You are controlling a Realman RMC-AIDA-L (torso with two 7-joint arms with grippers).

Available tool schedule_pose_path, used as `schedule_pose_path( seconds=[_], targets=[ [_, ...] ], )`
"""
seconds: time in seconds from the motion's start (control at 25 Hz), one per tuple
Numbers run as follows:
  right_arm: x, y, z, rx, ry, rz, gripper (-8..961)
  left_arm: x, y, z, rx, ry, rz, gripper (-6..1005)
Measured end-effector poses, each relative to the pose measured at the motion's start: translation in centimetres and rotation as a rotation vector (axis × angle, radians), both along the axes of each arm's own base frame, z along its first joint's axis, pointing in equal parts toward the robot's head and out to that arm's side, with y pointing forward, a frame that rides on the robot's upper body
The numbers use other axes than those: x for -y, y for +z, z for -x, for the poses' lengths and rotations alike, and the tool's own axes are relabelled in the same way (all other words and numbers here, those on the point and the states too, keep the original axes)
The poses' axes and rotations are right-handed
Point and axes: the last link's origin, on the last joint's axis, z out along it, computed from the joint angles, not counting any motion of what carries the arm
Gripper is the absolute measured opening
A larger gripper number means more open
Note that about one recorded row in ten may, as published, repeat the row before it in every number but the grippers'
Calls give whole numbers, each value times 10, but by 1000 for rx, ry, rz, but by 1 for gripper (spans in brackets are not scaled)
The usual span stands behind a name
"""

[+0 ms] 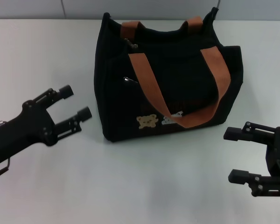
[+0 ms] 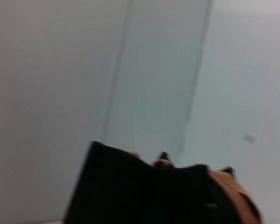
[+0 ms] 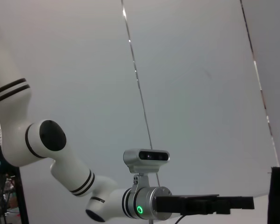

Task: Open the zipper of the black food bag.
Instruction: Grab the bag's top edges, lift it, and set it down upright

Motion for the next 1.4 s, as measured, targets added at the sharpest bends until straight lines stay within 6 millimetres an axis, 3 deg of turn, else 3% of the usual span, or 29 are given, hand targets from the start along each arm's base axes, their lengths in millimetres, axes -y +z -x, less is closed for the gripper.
schedule_pose_path(
  seconds=[0.24,0.32,0.56,1.0,1.2,1.4],
  targets=[
    [0,-1,-1,4,-10,-6,777,-9,-10,-5,4,6,-8,744],
    [0,-1,-1,4,-11,-7,777,-19,-27,-14,-7,8,15,738],
    [0,-1,-2,4,-13,-8,777,-31,-51,-17,-63,48,15,719],
    [1,-2,-4,11,-26,-13,778,-29,-58,-19,-96,26,-1,686],
    [1,-2,-4,12,-27,-13,778,-29,-58,-18,-97,27,0,427],
    [0,-2,-4,13,-28,-14,778,-29,-58,-18,-100,27,1,297]
  ],
)
